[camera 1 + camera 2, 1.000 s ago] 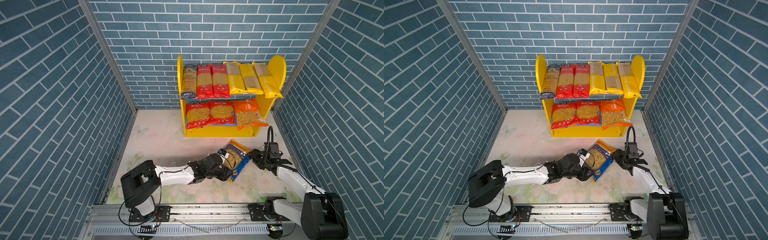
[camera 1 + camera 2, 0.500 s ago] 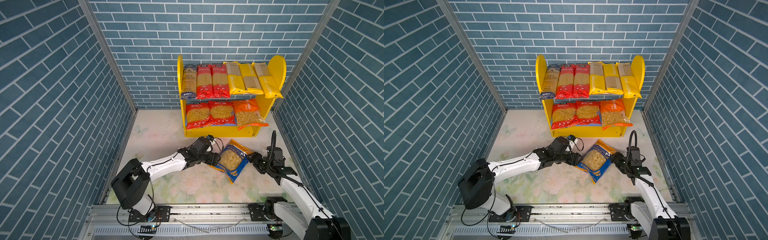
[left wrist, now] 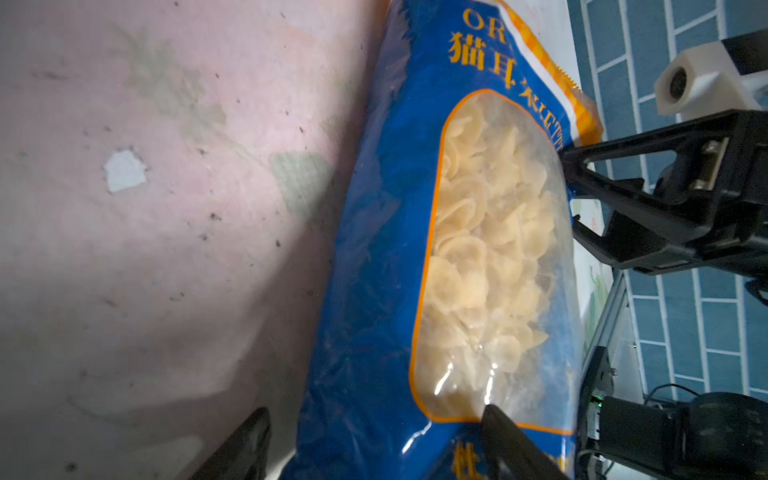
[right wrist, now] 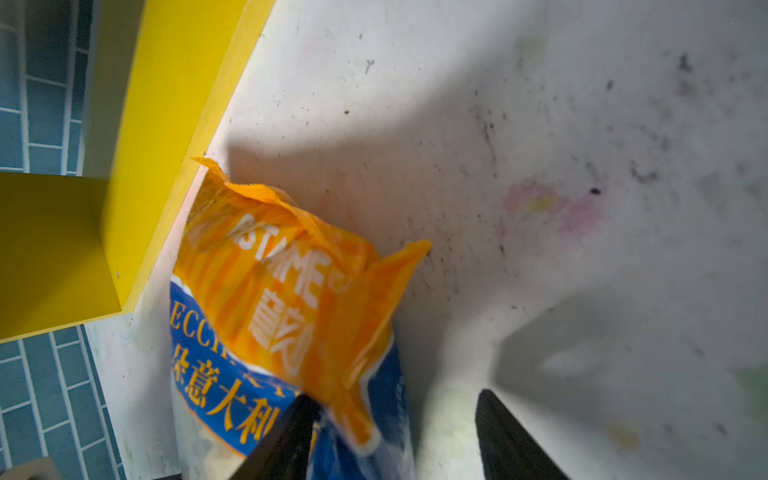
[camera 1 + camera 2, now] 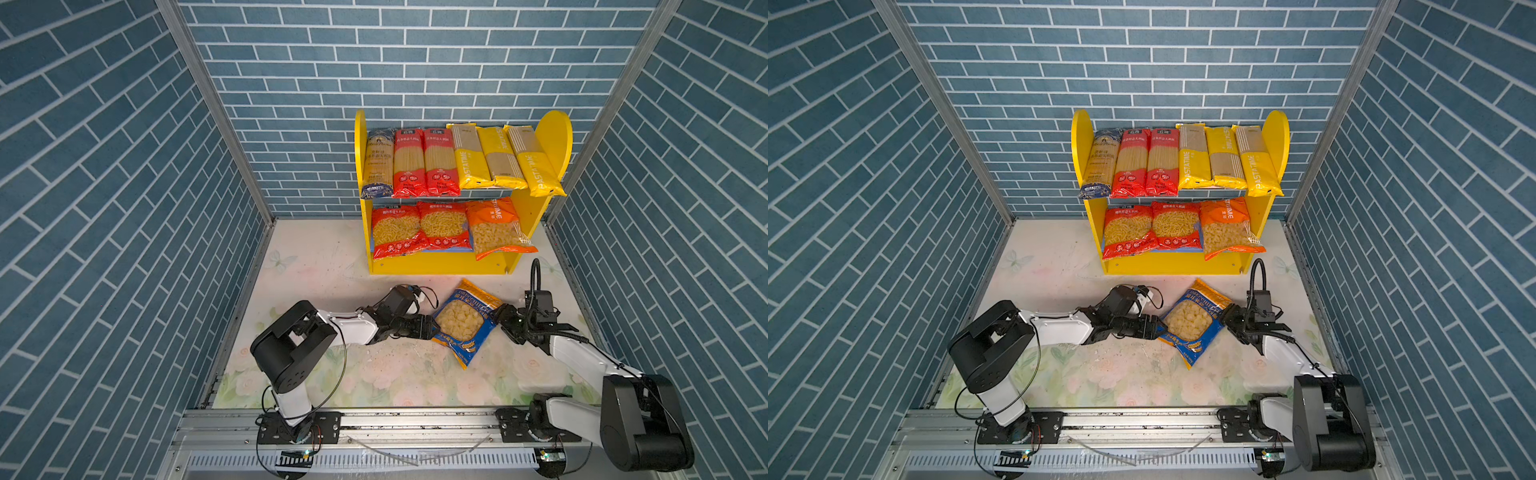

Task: Place and organize the pasta boxes and bags onto the shelf
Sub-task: 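Rotate the orecchiette bag upright with both grippers, top toward the shelf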

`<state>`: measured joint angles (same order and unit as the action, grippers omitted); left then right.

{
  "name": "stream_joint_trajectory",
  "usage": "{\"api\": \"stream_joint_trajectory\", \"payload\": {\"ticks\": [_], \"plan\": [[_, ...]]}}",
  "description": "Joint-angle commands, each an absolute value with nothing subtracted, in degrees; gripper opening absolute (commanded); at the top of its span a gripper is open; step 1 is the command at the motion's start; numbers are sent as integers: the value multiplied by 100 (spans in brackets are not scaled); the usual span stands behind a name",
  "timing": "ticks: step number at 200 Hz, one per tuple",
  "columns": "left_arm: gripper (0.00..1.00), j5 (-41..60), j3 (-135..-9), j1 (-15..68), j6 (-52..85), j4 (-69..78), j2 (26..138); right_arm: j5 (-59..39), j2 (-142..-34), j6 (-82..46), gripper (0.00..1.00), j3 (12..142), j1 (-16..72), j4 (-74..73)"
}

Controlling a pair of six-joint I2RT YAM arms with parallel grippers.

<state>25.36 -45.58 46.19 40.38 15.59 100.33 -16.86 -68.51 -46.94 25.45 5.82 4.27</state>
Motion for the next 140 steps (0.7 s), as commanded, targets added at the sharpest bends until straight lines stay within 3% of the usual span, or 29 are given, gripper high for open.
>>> {"api": "stream_joint_trajectory", "payload": {"ticks": [1, 35, 52, 86, 140], "plan": [[69, 2910, -4461, 4634, 4528, 2442, 10217, -1802, -6958, -4582, 60, 2694, 572, -166], [45, 2742, -4464, 4641, 4452, 2522, 10111, -1895, -6975, -4764, 54, 2499, 584, -972], [39, 2747, -4504, 4648, 4404, 2455, 10072, -1846, -6932, -4723, 51, 2456, 589, -1211], [23, 2756, -4435, 4649, 4596, 2711, 10048, -1931, -7116, -4702, 34, 2477, 594, -1411], [4, 2665, -4331, 4649, 4588, 2747, 9901, -1822, -7222, -4724, 19, 2481, 598, -1414]]}}
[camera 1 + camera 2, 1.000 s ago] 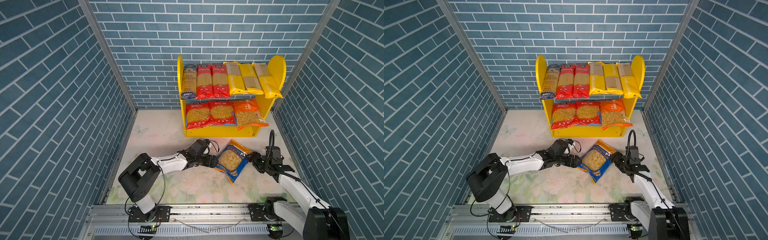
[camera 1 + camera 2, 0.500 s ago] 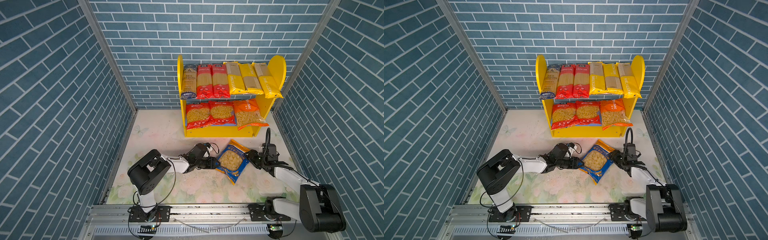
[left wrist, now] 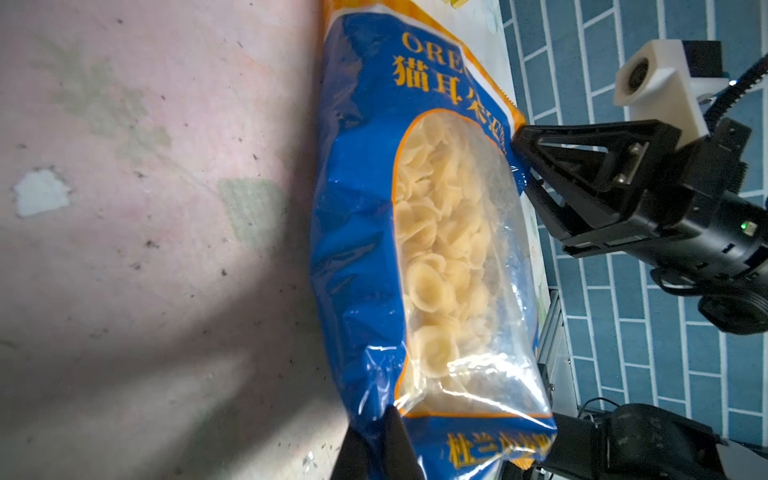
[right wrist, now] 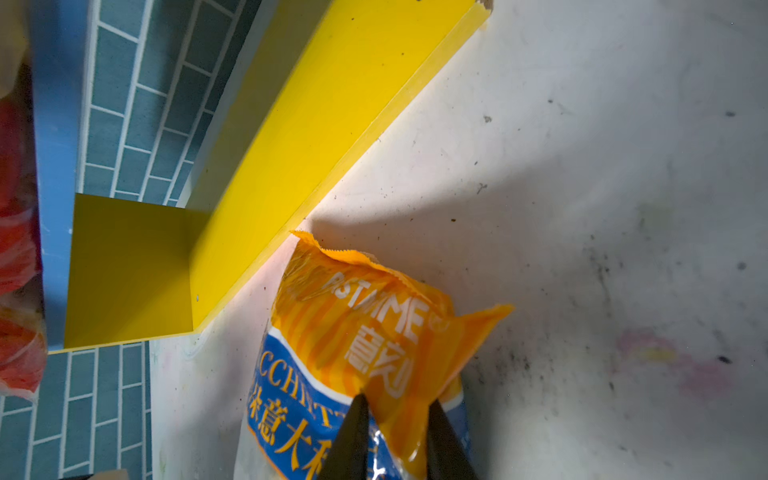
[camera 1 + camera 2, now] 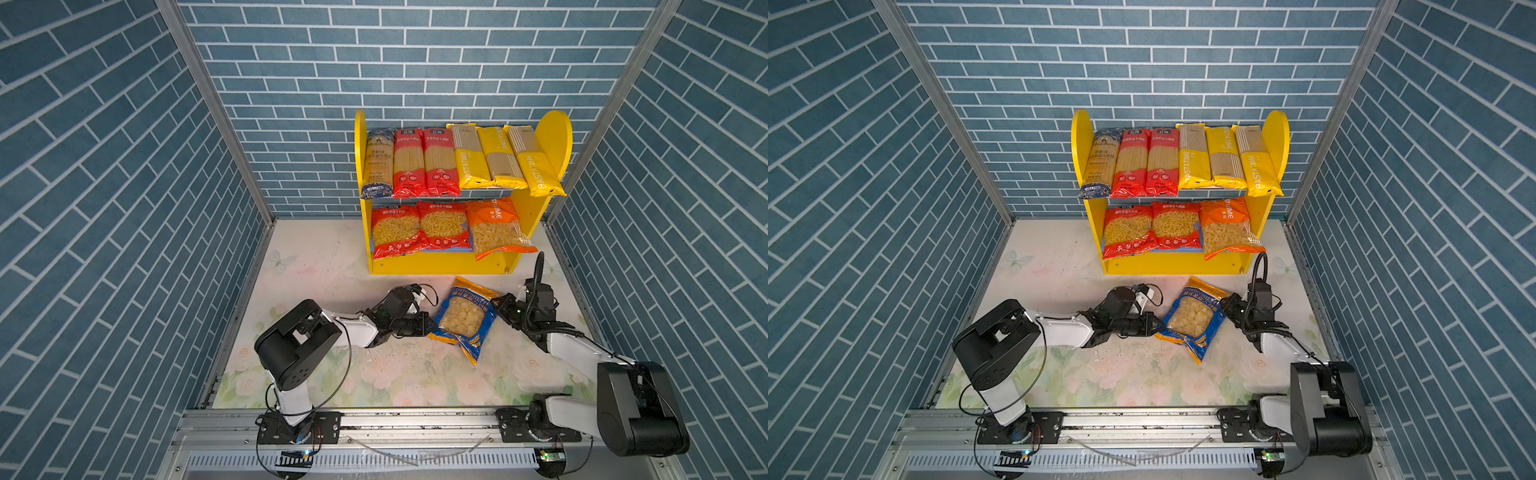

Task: Place and organize the pasta boxes and bags onto the shelf
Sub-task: 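Rotate the orecchiette bag upright with both grippers, top toward the shelf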

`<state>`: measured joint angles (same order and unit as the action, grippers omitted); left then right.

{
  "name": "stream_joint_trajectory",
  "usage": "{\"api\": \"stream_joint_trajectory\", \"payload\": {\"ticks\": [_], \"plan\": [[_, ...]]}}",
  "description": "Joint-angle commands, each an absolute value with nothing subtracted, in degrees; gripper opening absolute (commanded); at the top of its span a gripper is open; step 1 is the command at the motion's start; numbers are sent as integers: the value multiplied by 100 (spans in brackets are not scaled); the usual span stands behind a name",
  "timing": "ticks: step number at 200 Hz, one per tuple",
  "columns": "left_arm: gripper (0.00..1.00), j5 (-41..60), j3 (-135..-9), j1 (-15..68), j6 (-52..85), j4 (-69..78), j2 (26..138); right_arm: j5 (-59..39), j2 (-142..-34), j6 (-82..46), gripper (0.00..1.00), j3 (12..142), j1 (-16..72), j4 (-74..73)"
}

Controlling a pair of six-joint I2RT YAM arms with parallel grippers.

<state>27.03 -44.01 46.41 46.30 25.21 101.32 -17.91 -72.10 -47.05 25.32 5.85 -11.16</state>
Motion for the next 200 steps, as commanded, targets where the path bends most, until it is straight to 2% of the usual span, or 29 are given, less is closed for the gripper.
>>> {"api": "stream_joint_trajectory", "payload": {"ticks": [1, 23, 80, 158, 200], "plan": [[3, 2664, -4328, 4649, 4584, 2744, 9899, -1816, -7214, -4731, 19, 2480, 598, -1419], [0, 2617, -4255, 4668, 4538, 2763, 9801, -1652, -7053, -4730, 12, 2480, 615, -1494], [0, 2032, -4136, 4860, 3746, 2194, 8988, -1332, -6602, -4726, 0, 2452, 870, -2348], [0, 1300, -3676, 4843, 3467, 1707, 8374, -1181, -7304, -4986, 0, 2298, 1037, -3034], [0, 1071, -3784, 4838, 3067, 1650, 8470, -1001, -7680, -5103, 0, 2408, 1172, -3748]]}}
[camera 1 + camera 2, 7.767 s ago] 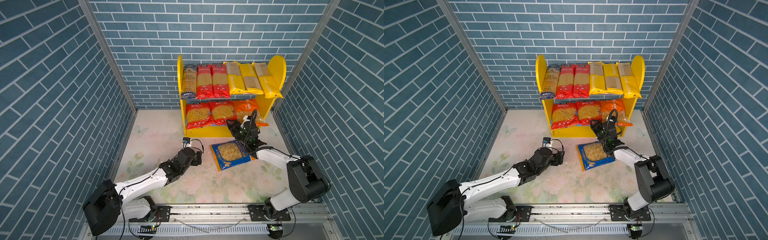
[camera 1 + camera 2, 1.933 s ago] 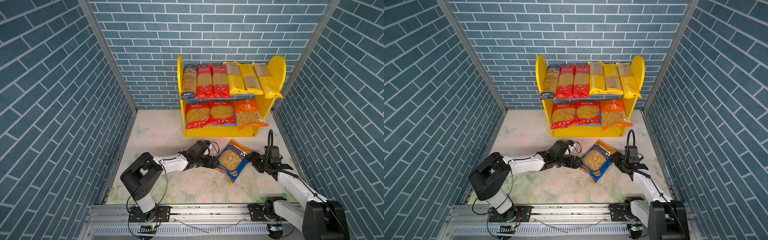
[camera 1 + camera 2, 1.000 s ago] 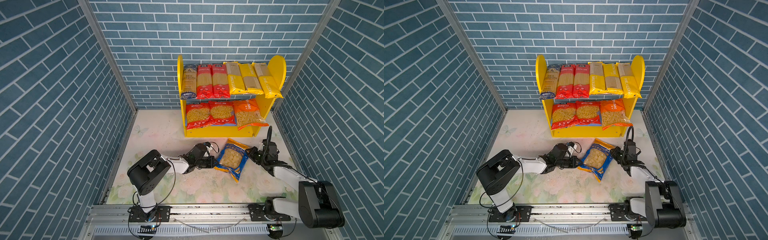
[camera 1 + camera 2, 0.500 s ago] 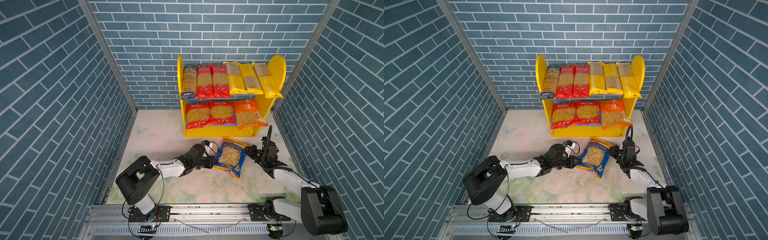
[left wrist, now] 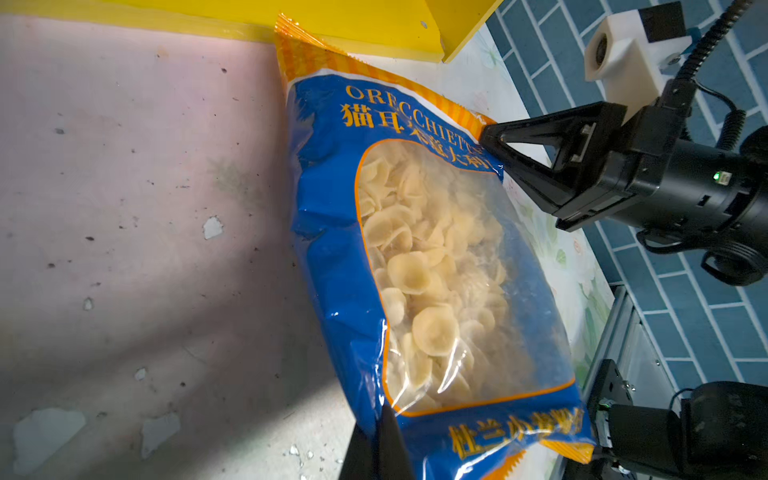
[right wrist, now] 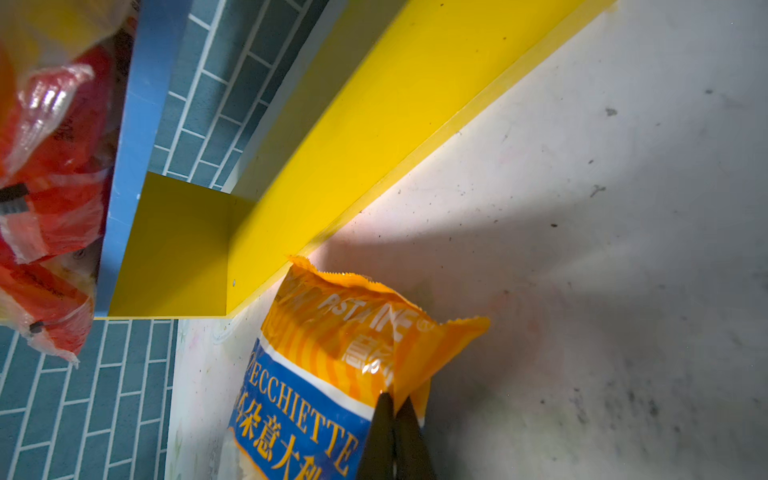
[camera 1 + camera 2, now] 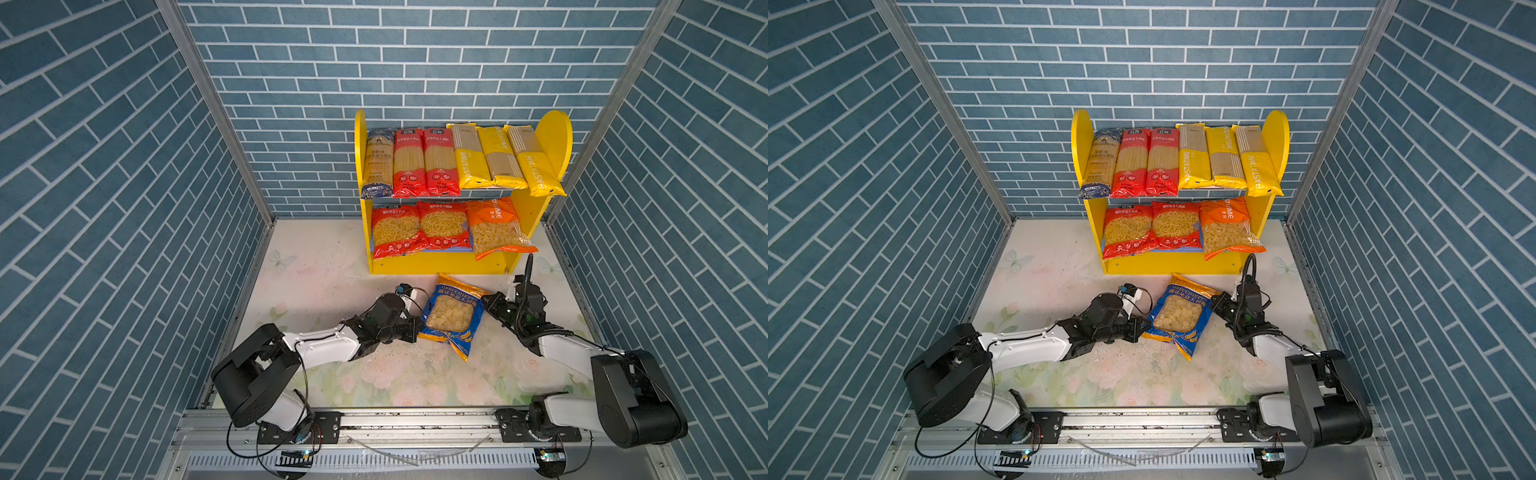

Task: Place and organize the pasta boxes and bags onto the shelf
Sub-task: 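Rotate the orecchiette bag upright with both grippers, top toward the shelf, then carry the upright orecchiette bag with both grippers to the lower shelf opening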

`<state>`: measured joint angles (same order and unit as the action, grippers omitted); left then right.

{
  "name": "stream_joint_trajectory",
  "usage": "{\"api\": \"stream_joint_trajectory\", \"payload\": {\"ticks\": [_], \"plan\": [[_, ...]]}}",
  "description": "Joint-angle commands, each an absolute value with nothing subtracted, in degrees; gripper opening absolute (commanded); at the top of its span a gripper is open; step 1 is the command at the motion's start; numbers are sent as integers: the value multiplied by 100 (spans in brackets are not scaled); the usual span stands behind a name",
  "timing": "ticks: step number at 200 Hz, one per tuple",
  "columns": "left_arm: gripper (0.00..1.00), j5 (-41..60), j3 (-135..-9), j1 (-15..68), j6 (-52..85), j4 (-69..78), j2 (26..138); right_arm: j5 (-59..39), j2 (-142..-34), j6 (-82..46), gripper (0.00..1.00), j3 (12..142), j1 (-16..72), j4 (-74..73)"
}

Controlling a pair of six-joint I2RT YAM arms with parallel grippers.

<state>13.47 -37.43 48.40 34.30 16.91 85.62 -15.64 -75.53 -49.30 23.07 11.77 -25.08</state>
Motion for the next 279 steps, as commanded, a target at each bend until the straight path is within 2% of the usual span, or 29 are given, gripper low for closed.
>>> {"api": "stream_joint_trajectory", "payload": {"ticks": [1, 62, 99, 125, 190, 215, 237, 279], "plan": [[0, 1058, -3782, 4836, 3054, 1651, 8471, -997, -7694, -5109, 0, 2408, 1175, -3773], [0, 499, -3980, 4707, 2585, 1529, 8335, -677, -8492, -5410, 0, 2900, 1486, -4927], [0, 359, -3981, 4450, 2540, 1713, 8535, -280, -8890, -5386, 0, 3217, 1571, -5338], [0, 272, -4411, 4403, 2401, 1686, 8911, -140, -9225, -5443, 0, 3502, 1599, -5451], [0, 202, -4478, 4096, 3172, 2141, 9696, 144, -9987, -5733, 0, 3823, 1670, -5369], [0, 207, -4369, 4096, 3377, 2312, 9793, 82, -10004, -5748, 13, 3715, 1670, -5283], [0, 193, -4346, 4096, 3508, 2366, 9844, 38, -9935, -5763, 19, 3611, 1663, -5075], [0, 89, -4171, 4096, 3825, 2665, 9865, -184, -9581, -5784, 39, 3413, 1670, -4448]]}}
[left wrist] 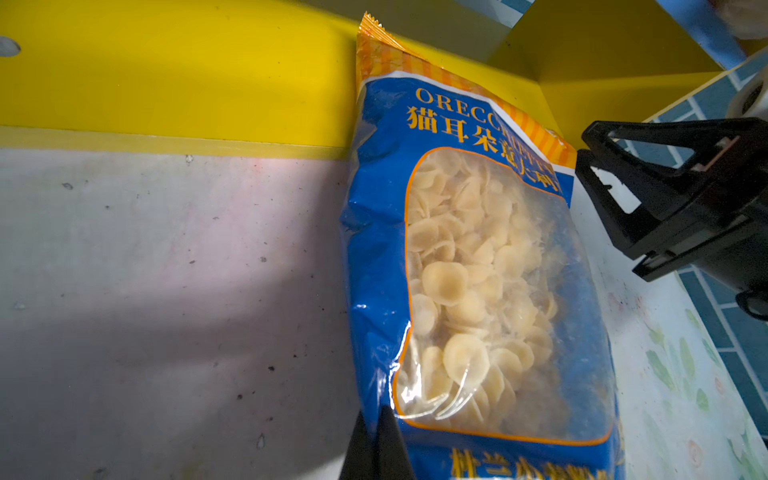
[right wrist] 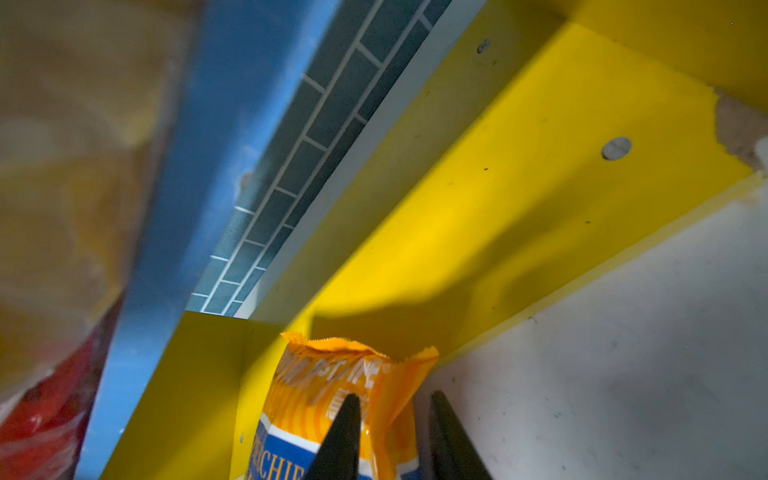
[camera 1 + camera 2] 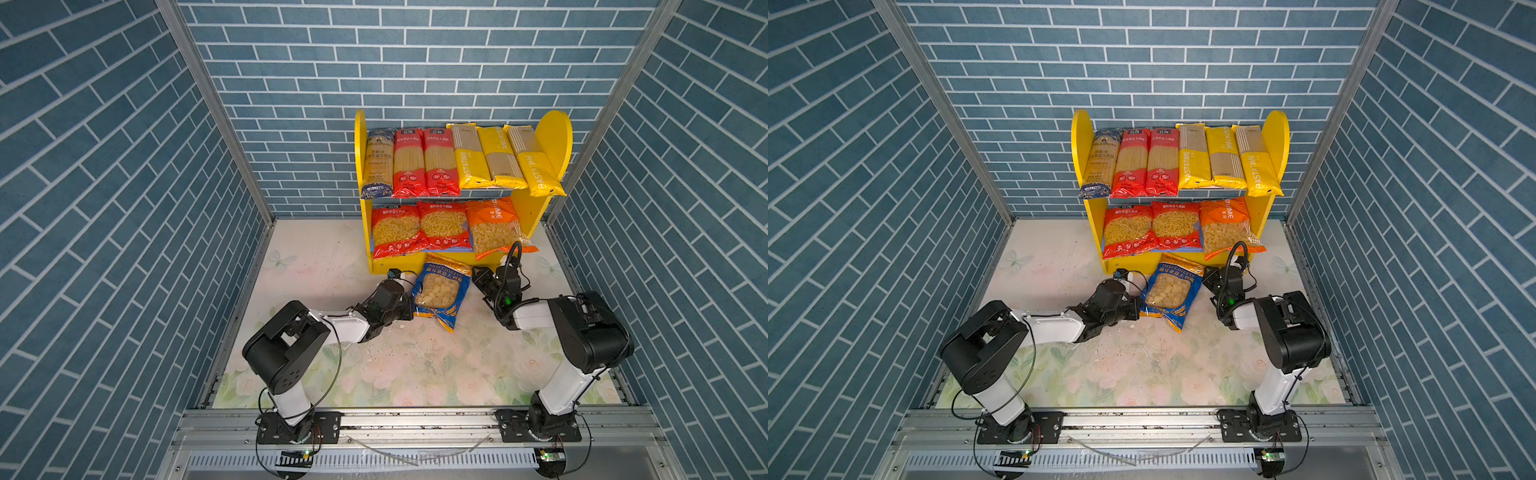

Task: Place and organize the pasta boxes and bags onto the shelf
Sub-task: 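Carry the upright orecchiette bag with both grippers to the lower shelf opening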

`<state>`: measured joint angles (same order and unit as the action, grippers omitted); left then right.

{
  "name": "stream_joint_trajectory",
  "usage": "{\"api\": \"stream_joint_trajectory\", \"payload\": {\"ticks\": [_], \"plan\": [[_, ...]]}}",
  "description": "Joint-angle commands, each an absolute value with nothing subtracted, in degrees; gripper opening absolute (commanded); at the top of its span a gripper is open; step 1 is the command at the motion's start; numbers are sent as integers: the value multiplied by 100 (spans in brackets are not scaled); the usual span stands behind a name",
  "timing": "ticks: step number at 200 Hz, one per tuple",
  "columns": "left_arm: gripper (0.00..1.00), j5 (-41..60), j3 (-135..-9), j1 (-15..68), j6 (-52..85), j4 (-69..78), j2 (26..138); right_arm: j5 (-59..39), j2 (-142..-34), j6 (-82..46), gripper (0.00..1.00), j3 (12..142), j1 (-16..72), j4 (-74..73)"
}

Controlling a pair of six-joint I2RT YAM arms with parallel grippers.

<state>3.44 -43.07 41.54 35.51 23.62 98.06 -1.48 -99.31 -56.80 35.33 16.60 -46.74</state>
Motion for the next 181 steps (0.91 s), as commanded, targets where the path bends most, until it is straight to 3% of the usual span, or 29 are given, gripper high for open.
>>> {"api": "stream_joint_trajectory", "payload": {"ticks": [1, 49, 92, 126, 142, 181], "plan": [[0, 89, -4168, 4096, 3833, 2668, 9863, -184, -9572, -5788, 40, 3394, 1670, -4448], [0, 27, -4079, 4100, 4099, 2917, 9931, -225, -9312, -5872, 57, 2959, 1668, -4299], [0, 106, -3851, 4122, 4301, 3401, 9988, -683, -8958, -6211, 61, 2535, 1732, -4171], [0, 149, -3757, 4148, 4573, 3835, 10072, -619, -8032, -6239, 63, 1996, 2111, -3875], [0, 166, -3841, 4190, 4559, 3816, 10062, -572, -7718, -6201, 70, 1890, 2308, -3725], [0, 214, -3981, 4261, 4451, 3597, 10068, -536, -8038, -6040, 75, 1944, 2399, -3695]]}}
